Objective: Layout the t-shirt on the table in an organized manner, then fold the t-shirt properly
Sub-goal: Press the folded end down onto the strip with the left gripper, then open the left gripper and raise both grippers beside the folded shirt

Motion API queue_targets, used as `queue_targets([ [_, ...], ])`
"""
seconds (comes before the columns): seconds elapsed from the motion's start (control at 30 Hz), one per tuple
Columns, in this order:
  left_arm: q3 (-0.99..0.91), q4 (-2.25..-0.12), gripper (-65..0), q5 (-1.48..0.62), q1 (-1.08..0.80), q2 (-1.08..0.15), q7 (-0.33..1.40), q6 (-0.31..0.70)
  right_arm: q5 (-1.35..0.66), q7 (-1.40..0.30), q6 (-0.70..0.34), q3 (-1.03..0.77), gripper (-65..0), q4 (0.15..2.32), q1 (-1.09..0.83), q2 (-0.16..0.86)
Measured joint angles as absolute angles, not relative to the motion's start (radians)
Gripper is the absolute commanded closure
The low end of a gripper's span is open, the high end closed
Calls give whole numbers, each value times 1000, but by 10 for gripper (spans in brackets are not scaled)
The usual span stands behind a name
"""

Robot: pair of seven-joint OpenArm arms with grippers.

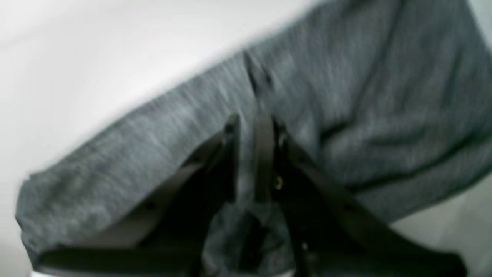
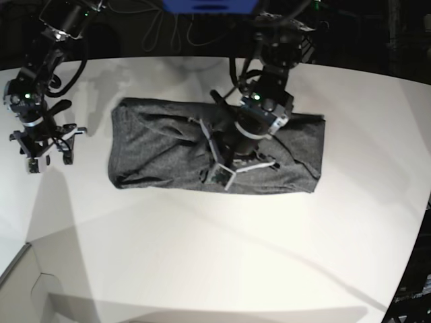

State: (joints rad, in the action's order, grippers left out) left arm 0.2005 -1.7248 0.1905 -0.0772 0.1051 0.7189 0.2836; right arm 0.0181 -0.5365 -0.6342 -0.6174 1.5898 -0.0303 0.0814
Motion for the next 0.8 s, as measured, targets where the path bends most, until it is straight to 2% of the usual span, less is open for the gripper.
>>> queue_targets([
  [0.07, 154, -1779, -65, 118, -88, 96, 722, 296, 19, -536, -654, -642, -382, 1591, -31, 68],
  [0.13, 70, -1820, -65, 70, -97, 77, 719, 294, 22, -554, -684, -668, -431, 1606, -34, 41],
  [0.3, -138, -1791, -64, -8, -96, 12, 717, 285, 16, -653, -691, -667, -509, 1694, -28, -23],
  [0.57, -311, -1649, -64, -16, -84, -84, 721, 282, 22, -727, -691, -589, -520, 1698, -33, -97],
  [0.8, -422, -1608, -64, -20, -78, -91, 717, 284, 19, -777, -691, -479, -520, 1694, -51, -139],
])
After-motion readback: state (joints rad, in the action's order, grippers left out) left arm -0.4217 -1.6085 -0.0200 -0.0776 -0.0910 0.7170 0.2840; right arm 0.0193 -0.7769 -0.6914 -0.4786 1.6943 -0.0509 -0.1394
